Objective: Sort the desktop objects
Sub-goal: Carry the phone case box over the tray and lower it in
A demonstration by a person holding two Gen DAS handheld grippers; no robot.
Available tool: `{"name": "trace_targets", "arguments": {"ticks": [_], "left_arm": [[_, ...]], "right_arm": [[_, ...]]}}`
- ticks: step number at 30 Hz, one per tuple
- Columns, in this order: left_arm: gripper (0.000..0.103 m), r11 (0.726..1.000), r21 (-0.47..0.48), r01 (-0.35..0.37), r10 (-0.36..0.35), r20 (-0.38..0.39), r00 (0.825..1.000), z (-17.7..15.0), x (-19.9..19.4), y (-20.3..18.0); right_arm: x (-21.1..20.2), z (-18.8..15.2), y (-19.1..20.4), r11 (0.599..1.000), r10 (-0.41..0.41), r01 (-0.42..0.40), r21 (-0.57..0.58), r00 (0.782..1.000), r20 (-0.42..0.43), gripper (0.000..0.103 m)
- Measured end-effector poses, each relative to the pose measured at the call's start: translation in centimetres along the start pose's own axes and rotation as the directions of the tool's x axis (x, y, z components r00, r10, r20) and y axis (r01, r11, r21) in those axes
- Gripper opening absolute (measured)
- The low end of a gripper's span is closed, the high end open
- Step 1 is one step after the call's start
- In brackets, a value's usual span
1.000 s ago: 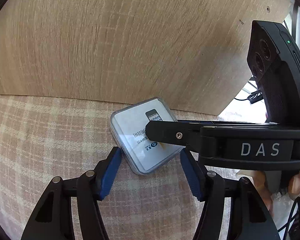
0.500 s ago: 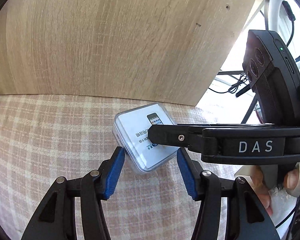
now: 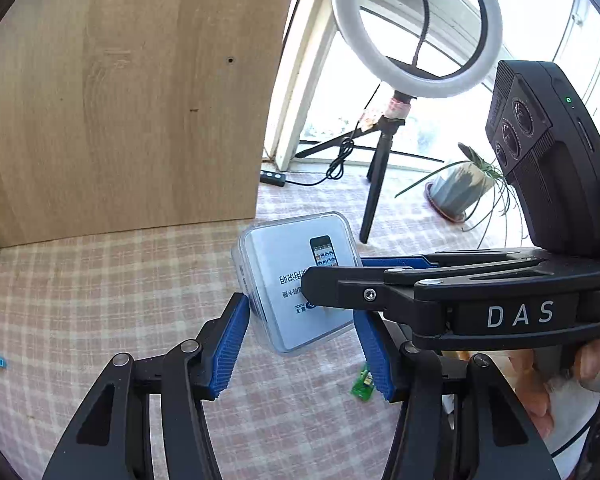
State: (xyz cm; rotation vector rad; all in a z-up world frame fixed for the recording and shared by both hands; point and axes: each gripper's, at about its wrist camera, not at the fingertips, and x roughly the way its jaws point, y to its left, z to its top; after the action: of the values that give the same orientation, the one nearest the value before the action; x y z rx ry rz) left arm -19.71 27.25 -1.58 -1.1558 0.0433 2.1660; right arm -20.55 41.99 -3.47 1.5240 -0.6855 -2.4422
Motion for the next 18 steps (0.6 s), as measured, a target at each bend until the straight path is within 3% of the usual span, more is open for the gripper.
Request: {"name": "trace_targets", "arguments": {"ticks": [8, 18], "left_arm": [[0.058, 0.980, 0.157, 0.119, -0.114, -0.039, 0.993, -0.6, -1.8, -11.6], [0.058, 0.904, 0.332, 0.270, -0.235, -0.143, 0.961, -3.0, 0.4, -24.8]], "right_arm": [[-9.3, -6.0, -5.6, 0.993, -0.045, 0.036, 0.116, 0.996, 0.076, 0.041], [-19.5, -13.1, -13.8, 0.957, -0.168, 0.128, 0.262, 0.977, 0.134, 0.040]]}}
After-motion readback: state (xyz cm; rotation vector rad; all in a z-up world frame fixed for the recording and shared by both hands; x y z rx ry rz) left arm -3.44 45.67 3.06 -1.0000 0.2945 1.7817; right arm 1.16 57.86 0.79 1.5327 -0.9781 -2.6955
